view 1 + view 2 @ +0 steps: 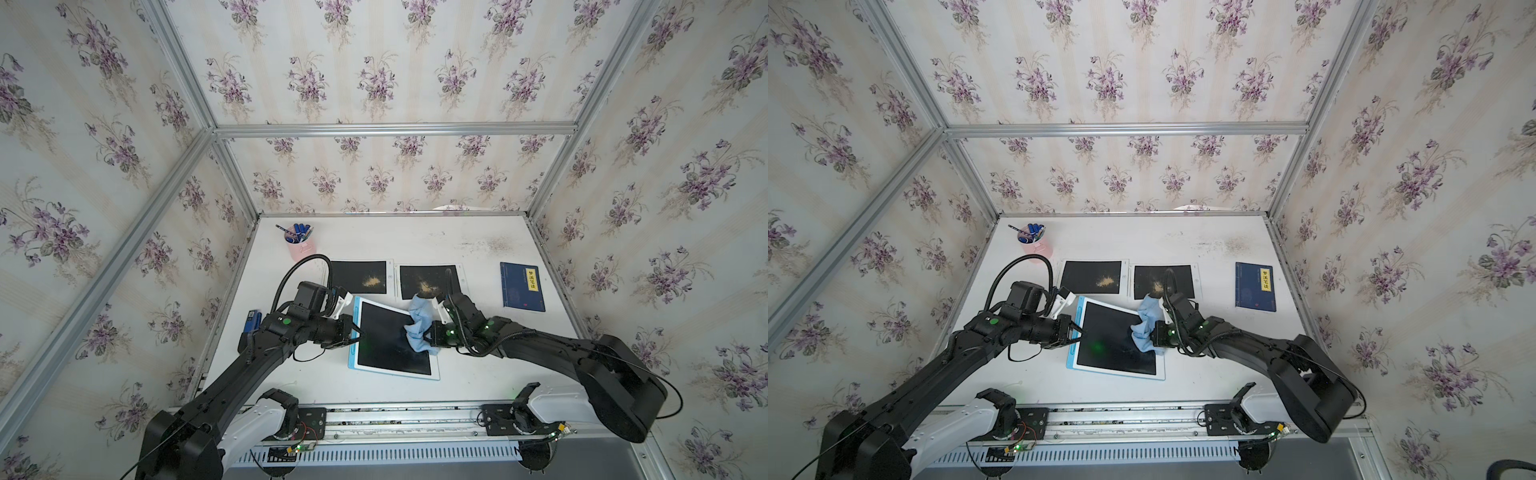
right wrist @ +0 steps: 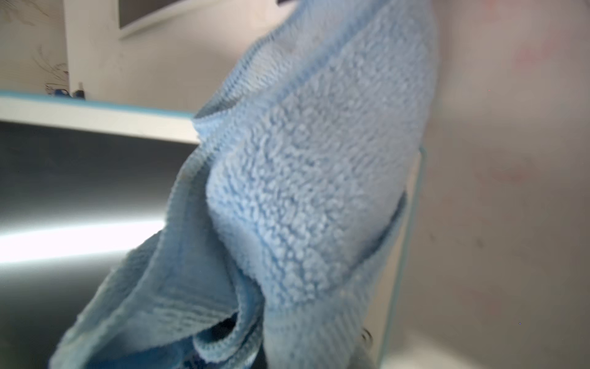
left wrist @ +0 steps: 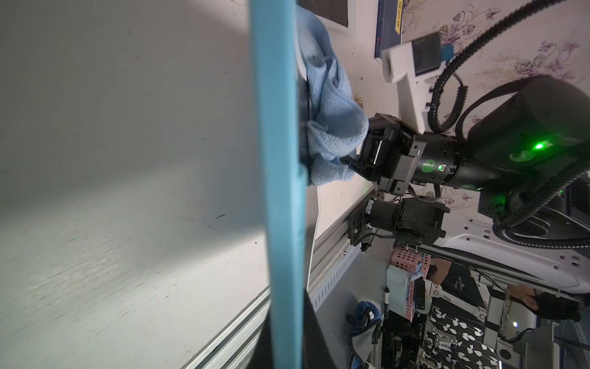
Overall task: Wipe the drawing tablet
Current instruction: Wipe the dirt from the drawing tablet, then place the cleaning item at the center of the board.
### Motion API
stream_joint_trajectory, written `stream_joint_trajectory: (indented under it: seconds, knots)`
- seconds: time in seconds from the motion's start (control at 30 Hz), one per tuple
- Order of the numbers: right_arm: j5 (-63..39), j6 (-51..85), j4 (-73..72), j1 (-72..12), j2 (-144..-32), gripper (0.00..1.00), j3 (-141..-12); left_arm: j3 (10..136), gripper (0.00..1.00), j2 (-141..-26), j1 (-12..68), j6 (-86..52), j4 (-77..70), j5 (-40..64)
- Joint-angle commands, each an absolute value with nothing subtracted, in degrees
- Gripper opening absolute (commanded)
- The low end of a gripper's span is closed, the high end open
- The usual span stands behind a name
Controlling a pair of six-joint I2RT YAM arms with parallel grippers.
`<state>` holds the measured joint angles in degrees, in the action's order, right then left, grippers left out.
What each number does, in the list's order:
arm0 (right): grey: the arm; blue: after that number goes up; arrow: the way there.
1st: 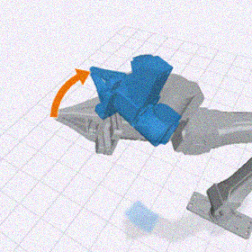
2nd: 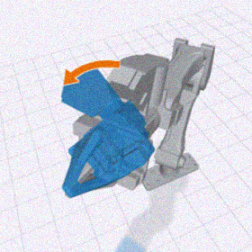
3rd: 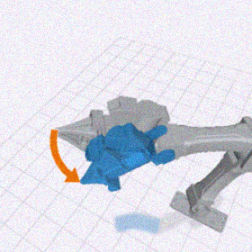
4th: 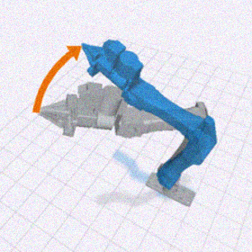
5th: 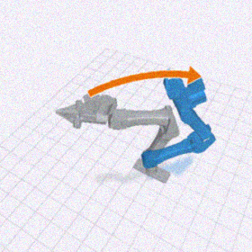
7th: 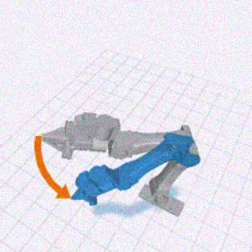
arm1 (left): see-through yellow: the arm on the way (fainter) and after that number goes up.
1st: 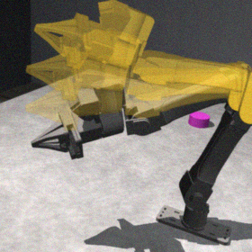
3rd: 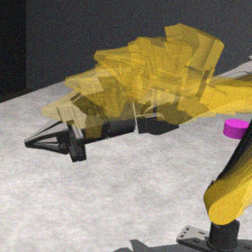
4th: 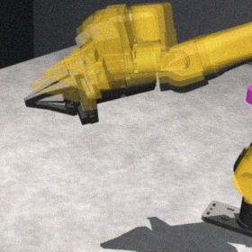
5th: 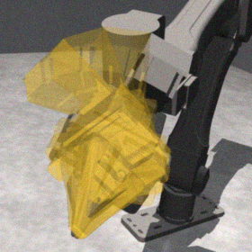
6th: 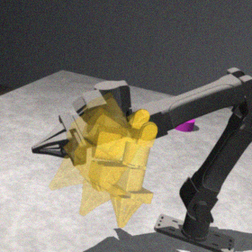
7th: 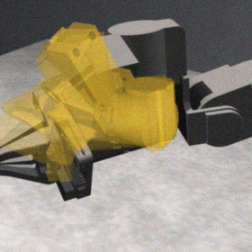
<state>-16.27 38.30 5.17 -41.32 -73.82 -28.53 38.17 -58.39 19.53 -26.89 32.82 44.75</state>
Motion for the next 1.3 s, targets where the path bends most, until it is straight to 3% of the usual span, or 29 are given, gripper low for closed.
stream_joint_trajectory:
  seconds: [0.0,0.1,0.23,0.53,0.67,0.97,1.17,1.27]
  knots:
    - [-19.2,37.9,10.4,-43.6,-67.9,0.00,-24.4,39.0,0.00,-58.3,19.5,-24.1,32.8,40.5]
    - [-19.4,40.8,9.7,-53.2,-65.4,0.00,-24.4,39.2,0.00,-58.3,19.5,-24.2,32.6,40.7]
    - [-19.9,44.7,3.4,-63.5,-72.5,0.00,-30.8,38.9,0.00,-58.1,19.5,-24.4,32.3,41.1]
    - [-19.1,41.1,0.5,-66.0,-88.4,0.00,-54.3,38.2,0.00,-55.9,19.5,-24.5,32.9,41.1]
    - [-19.8,43.0,-0.6,-62.2,-89.1,0.00,-52.5,38.1,0.00,-55.5,19.5,-24.4,32.9,41.2]
    - [-21.1,44.9,-0.2,-46.3,-79.0,0.00,-24.6,38.3,0.00,-54.8,19.4,-23.9,33.3,41.5]
    - [-12.6,40.6,16.2,-39.9,-65.5,0.00,-31.3,38.4,0.00,-53.8,19.3,-24.2,33.4,40.9]
    - [-3.6,41.8,26.9,-28.0,-60.6,0.00,-36.7,39.2,0.00,-53.1,19.1,-24.4,33.7,41.5]
